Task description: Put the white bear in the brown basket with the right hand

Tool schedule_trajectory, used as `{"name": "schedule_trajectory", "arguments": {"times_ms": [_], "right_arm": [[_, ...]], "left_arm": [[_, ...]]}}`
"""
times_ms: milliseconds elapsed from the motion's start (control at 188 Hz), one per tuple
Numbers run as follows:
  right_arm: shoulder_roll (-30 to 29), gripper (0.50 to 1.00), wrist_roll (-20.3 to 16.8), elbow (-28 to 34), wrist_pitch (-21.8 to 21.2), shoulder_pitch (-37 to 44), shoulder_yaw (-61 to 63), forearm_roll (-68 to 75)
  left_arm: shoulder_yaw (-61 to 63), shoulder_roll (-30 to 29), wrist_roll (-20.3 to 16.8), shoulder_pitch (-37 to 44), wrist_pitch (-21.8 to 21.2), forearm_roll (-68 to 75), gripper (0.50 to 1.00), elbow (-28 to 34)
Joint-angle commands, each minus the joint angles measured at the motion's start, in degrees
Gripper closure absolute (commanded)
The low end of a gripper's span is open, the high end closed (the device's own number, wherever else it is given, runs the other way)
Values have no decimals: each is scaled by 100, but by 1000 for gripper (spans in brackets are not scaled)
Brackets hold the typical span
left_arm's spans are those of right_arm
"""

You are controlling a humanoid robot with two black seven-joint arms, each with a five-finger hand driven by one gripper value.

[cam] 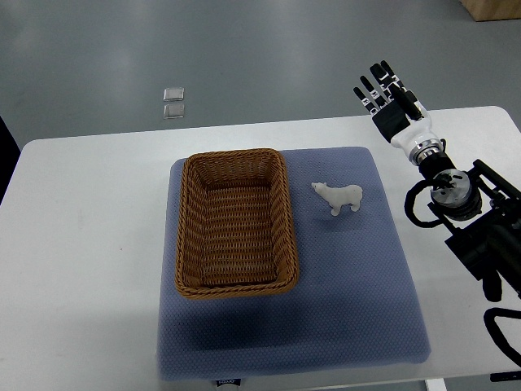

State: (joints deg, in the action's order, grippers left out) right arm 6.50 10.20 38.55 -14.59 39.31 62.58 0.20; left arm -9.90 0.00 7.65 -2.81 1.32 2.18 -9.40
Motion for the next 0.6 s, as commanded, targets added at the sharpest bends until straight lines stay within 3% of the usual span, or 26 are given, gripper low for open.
{"name": "schedule_trajectory", "arguments": {"times_ms": [0,377,595], "right_arm": [[0,570,0,4,0,6,0,-3],[44,570,-18,4,-9,85,-18,-108],[378,570,-79,13,-35,384,-238,-1497]], "left_arm": [[6,0,0,0,0,2,500,0],[6,0,0,0,0,2,500,0],[6,0,0,0,0,2,500,9]]}}
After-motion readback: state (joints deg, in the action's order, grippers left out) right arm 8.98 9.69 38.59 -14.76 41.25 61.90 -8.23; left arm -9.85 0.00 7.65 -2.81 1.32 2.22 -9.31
